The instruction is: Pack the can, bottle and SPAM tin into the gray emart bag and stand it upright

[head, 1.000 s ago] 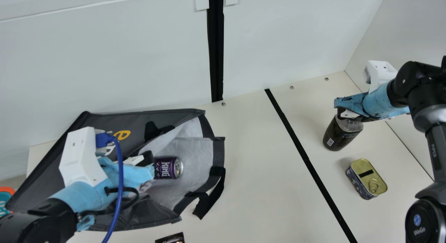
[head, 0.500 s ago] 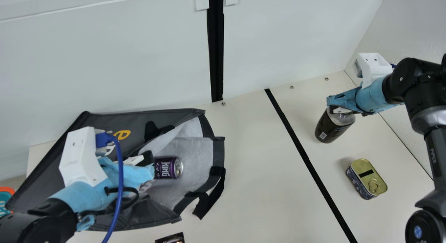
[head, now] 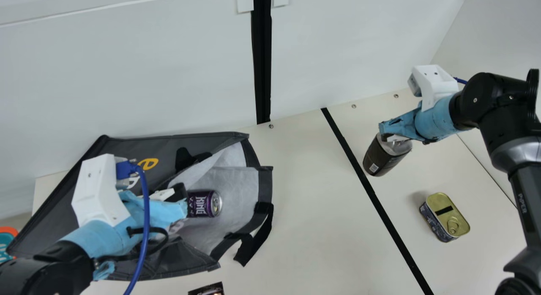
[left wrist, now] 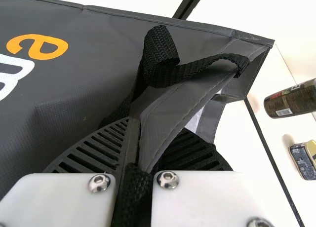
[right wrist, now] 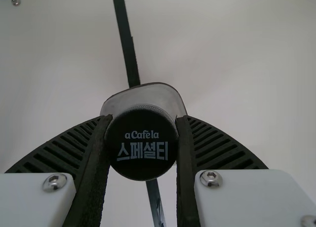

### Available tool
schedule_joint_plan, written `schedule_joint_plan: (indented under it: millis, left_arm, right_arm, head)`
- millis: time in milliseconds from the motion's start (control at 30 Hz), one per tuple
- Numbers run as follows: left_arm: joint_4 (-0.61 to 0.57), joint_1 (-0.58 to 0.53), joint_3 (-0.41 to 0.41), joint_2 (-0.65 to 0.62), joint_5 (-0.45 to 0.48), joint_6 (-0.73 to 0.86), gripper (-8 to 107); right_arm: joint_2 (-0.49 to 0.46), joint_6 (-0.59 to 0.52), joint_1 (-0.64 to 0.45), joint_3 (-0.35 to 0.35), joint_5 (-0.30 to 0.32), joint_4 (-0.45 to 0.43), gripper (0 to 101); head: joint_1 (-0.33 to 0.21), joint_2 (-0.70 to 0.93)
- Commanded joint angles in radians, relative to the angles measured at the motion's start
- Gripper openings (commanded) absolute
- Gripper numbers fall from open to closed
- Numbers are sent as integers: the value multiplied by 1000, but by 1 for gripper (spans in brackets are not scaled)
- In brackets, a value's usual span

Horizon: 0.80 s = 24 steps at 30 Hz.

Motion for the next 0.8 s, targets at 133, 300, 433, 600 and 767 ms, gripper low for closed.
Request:
schedule_joint_plan:
  millis: [133,300,433,600,767]
  left_arm:
    - [0,0,0,0,0,0,-8]
    - [0,0,0,0,0,0,-8]
    - [0,0,0,0,0,0,-8]
    - [0,0,0,0,0,0,-8]
    - [0,0,0,0,0,0,-8]
  right_arm:
    - [-33,6,36,29,9,11,0]
    - [-61,3,66,53,20,15,0]
    - [-82,-2,90,68,29,17,0]
    - [-107,-18,120,80,48,24,0]
    - [-130,-50,157,91,70,28,0]
  head:
    - [-23,-1]
    - [-23,-1]
    - [-23,-1]
    - [-23,-1]
    - [-23,-1]
